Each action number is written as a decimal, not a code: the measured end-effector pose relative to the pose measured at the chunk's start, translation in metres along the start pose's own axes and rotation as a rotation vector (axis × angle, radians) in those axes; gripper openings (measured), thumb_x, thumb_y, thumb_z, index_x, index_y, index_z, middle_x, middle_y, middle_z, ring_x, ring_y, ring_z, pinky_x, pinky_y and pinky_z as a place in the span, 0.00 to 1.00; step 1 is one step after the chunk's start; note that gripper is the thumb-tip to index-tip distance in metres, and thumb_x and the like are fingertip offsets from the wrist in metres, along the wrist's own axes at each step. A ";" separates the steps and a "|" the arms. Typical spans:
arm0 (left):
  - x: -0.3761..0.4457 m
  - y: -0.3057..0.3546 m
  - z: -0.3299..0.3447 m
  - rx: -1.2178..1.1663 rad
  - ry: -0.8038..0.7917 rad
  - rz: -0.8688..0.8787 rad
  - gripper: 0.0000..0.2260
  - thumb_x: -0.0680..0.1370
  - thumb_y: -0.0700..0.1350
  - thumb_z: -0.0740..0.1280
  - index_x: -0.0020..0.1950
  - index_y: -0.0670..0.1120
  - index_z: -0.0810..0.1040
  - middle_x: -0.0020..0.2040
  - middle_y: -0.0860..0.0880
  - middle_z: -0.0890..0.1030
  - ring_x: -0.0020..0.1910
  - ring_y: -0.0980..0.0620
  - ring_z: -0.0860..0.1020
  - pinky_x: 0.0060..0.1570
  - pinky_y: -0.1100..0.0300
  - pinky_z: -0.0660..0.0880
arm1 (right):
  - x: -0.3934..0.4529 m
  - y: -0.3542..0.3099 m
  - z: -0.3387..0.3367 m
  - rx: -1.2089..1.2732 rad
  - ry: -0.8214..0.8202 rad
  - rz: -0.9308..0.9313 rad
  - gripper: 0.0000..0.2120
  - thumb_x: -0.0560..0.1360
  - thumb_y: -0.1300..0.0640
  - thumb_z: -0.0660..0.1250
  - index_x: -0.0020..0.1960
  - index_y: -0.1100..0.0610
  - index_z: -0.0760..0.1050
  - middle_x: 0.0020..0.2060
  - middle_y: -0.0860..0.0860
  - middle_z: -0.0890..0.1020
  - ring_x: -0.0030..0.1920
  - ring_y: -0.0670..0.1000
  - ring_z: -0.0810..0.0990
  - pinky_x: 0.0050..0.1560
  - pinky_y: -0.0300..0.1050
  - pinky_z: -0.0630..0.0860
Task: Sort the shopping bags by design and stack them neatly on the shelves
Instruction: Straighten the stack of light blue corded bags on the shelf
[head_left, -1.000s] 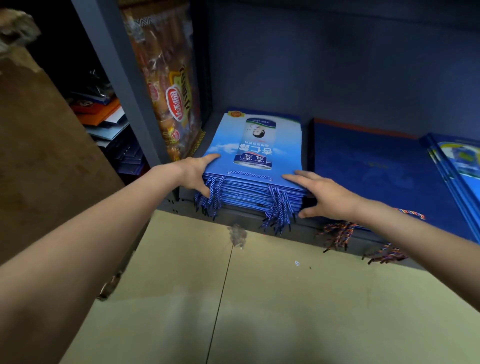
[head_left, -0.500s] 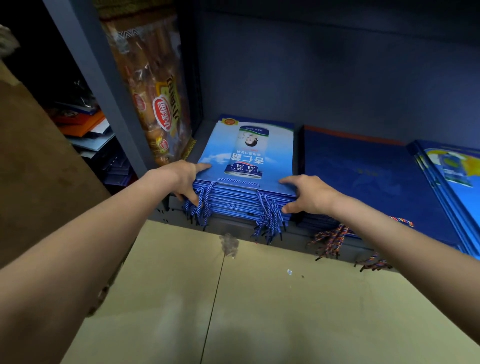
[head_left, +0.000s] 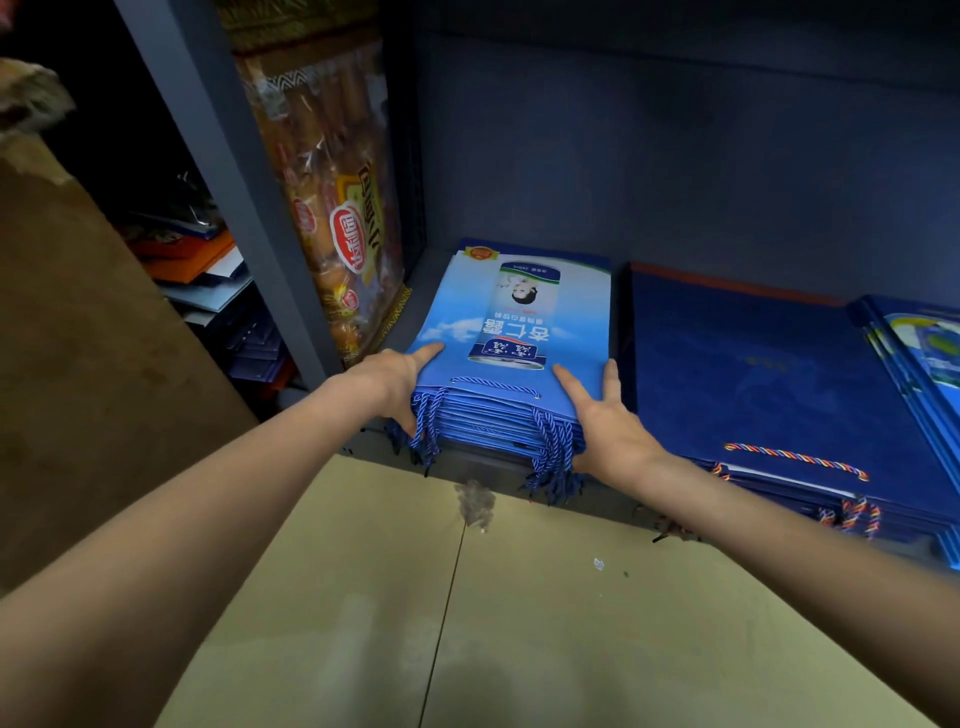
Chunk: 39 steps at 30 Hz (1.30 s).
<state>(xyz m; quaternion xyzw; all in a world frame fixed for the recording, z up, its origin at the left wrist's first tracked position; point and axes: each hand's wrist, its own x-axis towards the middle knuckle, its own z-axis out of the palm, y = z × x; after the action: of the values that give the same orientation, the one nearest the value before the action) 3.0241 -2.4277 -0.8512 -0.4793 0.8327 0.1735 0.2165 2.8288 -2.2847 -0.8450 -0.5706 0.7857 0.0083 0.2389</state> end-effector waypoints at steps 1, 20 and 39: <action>0.001 0.000 0.000 -0.009 -0.004 -0.006 0.55 0.66 0.47 0.78 0.77 0.55 0.39 0.66 0.37 0.69 0.60 0.40 0.73 0.59 0.49 0.72 | 0.001 0.000 -0.001 -0.013 0.007 0.001 0.51 0.71 0.69 0.69 0.76 0.41 0.38 0.73 0.62 0.32 0.39 0.57 0.74 0.42 0.47 0.76; -0.009 -0.002 0.017 -0.089 0.189 0.062 0.52 0.67 0.43 0.77 0.77 0.58 0.41 0.60 0.37 0.72 0.58 0.38 0.74 0.58 0.49 0.71 | -0.002 0.007 0.010 -0.016 0.129 0.012 0.49 0.71 0.74 0.62 0.76 0.40 0.40 0.75 0.61 0.39 0.33 0.55 0.69 0.39 0.48 0.74; -0.068 0.024 0.055 0.488 0.470 0.228 0.49 0.74 0.64 0.62 0.67 0.57 0.20 0.77 0.42 0.36 0.75 0.36 0.41 0.71 0.38 0.43 | -0.030 0.033 0.008 -0.514 0.268 -0.511 0.44 0.70 0.51 0.73 0.77 0.49 0.50 0.75 0.63 0.52 0.70 0.66 0.62 0.63 0.60 0.71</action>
<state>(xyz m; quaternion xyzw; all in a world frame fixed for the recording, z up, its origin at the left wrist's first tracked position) 3.0446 -2.3399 -0.8603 -0.3441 0.9248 -0.1225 0.1067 2.8094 -2.2439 -0.8493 -0.7852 0.6148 0.0705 -0.0224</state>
